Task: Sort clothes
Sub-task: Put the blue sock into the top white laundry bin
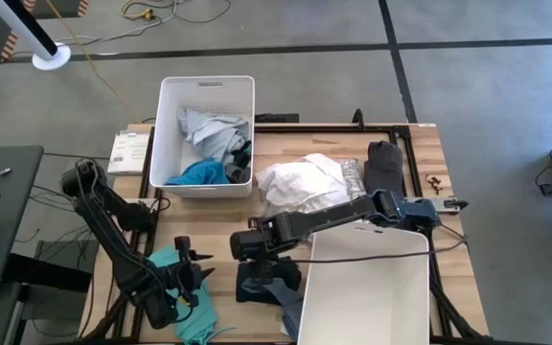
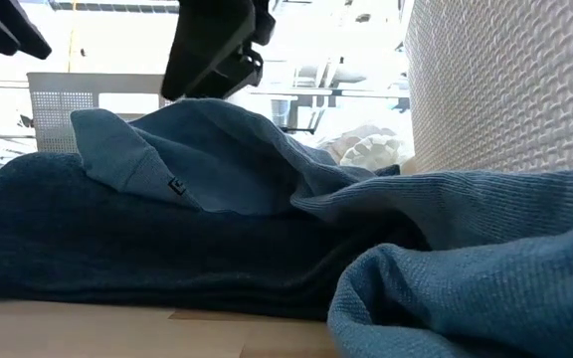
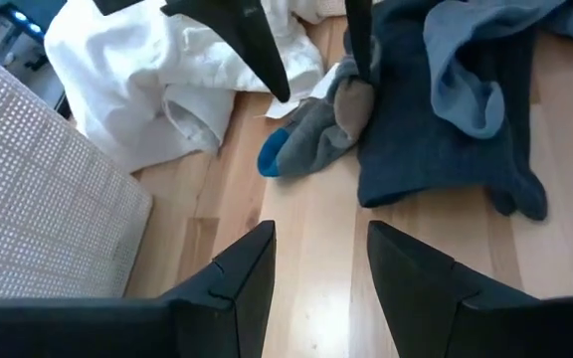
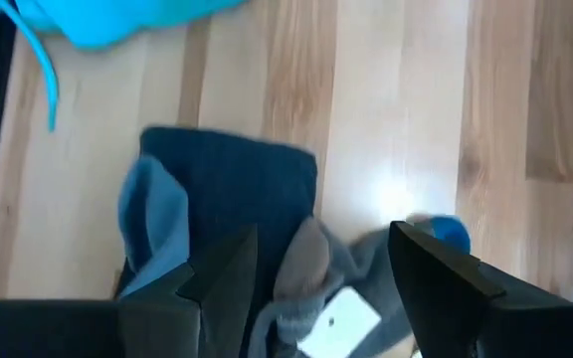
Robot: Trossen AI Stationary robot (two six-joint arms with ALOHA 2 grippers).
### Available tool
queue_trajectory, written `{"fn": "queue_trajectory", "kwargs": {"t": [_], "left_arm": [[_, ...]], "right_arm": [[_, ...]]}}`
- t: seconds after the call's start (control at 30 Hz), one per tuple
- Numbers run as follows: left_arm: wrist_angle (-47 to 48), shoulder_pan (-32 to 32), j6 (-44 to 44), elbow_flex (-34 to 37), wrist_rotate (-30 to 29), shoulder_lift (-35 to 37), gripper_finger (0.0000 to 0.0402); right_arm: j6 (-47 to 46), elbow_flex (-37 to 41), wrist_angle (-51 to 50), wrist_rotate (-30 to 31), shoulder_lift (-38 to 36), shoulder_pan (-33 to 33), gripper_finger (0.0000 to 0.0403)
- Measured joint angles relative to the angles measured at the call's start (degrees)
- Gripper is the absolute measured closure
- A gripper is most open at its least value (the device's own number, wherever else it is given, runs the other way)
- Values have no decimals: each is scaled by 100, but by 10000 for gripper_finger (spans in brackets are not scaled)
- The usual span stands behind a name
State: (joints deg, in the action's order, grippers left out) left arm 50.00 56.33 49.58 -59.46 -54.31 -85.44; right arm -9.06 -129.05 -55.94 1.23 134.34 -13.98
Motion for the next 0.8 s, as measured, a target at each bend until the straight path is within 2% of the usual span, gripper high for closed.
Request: {"fn": "queue_trajectory", "kwargs": {"t": [0.4, 0.8], "left_arm": [[-185, -142, 840, 0, -244, 1, 246], [-818, -97, 770, 0, -303, 1, 246]], "right_arm": [[-11, 0, 644, 4, -2, 0, 159], [-4, 0, 863, 8, -2, 0, 159]]}}
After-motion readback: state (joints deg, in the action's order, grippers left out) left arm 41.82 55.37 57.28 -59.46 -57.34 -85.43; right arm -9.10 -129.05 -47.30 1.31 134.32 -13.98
